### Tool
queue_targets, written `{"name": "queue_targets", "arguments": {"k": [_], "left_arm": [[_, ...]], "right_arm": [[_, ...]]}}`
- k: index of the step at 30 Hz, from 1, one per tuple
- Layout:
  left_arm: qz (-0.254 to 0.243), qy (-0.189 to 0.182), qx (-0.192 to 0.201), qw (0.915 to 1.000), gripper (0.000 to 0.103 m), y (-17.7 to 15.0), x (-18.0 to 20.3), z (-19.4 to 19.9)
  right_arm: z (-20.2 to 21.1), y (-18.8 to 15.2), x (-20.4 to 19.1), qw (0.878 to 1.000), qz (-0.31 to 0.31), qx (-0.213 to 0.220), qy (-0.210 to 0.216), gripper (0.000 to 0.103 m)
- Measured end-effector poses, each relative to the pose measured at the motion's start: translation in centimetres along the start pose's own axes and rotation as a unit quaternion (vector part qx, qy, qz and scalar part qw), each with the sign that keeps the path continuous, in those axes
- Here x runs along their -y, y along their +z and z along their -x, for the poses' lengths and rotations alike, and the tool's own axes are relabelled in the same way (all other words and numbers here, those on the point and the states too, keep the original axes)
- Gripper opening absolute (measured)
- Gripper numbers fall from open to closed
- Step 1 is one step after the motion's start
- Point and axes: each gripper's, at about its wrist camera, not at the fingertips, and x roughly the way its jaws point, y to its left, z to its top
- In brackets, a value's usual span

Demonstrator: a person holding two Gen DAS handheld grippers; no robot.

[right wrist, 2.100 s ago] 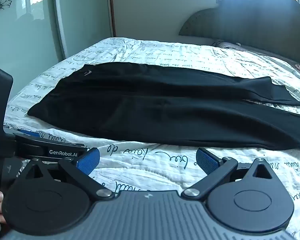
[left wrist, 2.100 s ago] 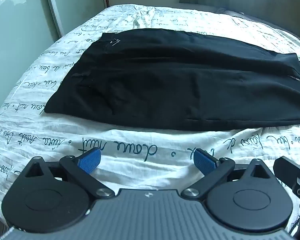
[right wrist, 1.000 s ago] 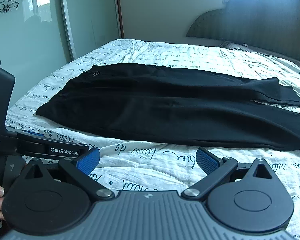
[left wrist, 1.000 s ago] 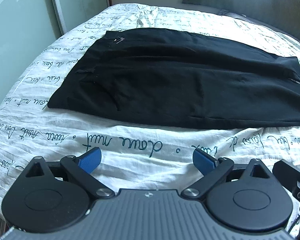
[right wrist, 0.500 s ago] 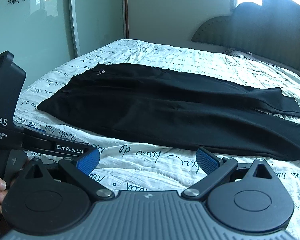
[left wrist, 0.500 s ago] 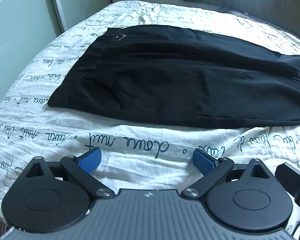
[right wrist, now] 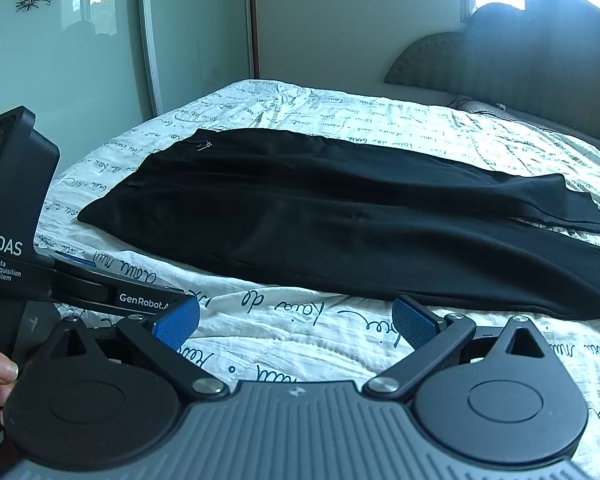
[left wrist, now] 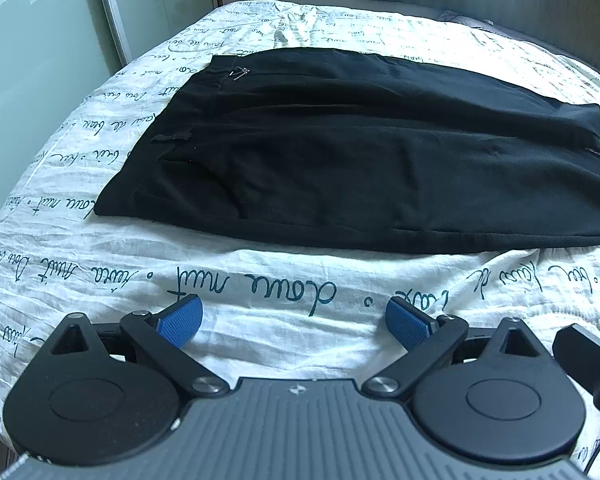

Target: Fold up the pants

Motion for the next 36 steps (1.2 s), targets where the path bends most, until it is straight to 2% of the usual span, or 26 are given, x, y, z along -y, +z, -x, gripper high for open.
{"name": "queue_targets", "arguments": {"k": [36], "left_arm": [[-0.001,0.004,-0.003,1.0000,0.099,-0.23,0.06,0.04]], "right_arm": [[0.21,-0.06,-0.07,1.000,0.001,0.003,0.004,0.103]]}}
